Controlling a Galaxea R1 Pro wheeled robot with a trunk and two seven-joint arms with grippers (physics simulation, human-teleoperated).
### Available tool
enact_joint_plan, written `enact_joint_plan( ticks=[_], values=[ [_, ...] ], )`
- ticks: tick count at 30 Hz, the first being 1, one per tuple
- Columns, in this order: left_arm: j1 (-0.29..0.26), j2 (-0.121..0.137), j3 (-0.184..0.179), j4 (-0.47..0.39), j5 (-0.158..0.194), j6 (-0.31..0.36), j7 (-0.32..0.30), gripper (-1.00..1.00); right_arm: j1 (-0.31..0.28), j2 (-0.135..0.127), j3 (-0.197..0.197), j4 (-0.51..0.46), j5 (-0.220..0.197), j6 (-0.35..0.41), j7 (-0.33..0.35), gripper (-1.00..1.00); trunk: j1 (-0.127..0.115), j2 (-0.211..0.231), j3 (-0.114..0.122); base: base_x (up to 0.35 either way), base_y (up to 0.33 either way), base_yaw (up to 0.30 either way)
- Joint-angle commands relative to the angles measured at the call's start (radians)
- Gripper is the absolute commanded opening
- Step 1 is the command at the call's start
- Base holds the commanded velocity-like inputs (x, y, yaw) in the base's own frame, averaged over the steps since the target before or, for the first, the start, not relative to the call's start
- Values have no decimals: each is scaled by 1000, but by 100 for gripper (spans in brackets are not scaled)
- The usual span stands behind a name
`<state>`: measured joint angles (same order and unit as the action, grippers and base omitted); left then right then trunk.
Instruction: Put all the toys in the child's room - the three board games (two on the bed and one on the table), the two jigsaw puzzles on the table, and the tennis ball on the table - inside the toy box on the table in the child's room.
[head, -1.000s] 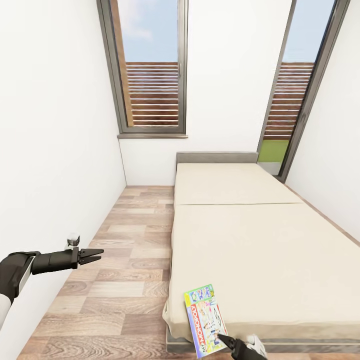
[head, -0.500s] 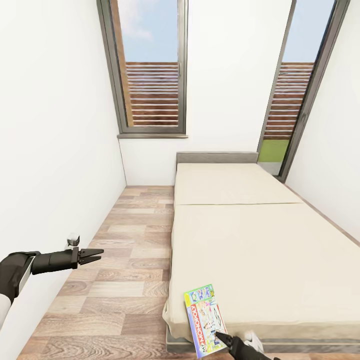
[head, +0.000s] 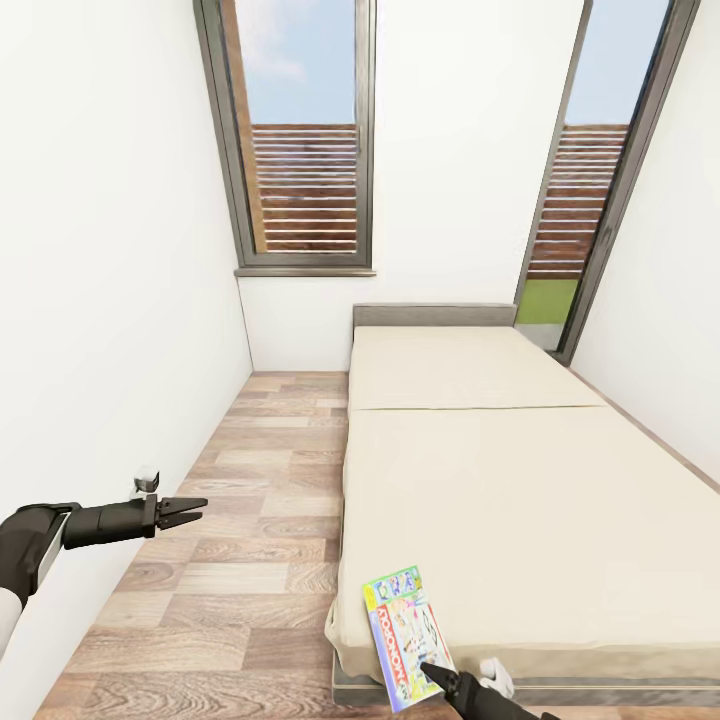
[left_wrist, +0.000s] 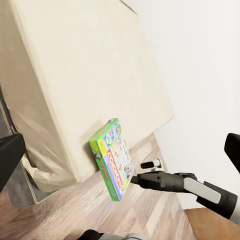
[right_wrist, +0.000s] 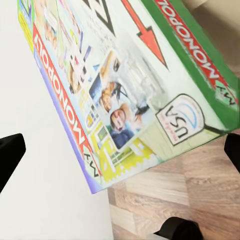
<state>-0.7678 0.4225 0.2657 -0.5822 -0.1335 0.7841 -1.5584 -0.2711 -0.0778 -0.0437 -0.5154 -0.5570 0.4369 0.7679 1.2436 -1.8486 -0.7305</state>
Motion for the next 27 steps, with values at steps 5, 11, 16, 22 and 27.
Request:
enact_joint_plan(
  ticks=[5,11,16,22,27],
  values=[
    [-1,-1,4,-1,-11,11,-8,100,0,-2,-1,0,-6,8,2,100,0,0,-1,0,0,0],
    [-1,-1,4,-1,-11,11,-8,100,0,-2,0,0,-6,8,2,100,8,-14,-7,0,0,0],
    [-1,-1,4,-1,-11,11,-8,100,0,-3,1,0,-6,9,2,100,19,-35,-17,0,0,0],
    [-1,-1,4,-1,-11,11,-8,100,0,-2,1,0,-6,9,3,100,19,-35,-17,0,0,0],
    [-1,-2,4,-1,-10,11,-8,100,0,-2,1,0,-6,9,3,100,19,-35,-17,0,0,0]
  ],
)
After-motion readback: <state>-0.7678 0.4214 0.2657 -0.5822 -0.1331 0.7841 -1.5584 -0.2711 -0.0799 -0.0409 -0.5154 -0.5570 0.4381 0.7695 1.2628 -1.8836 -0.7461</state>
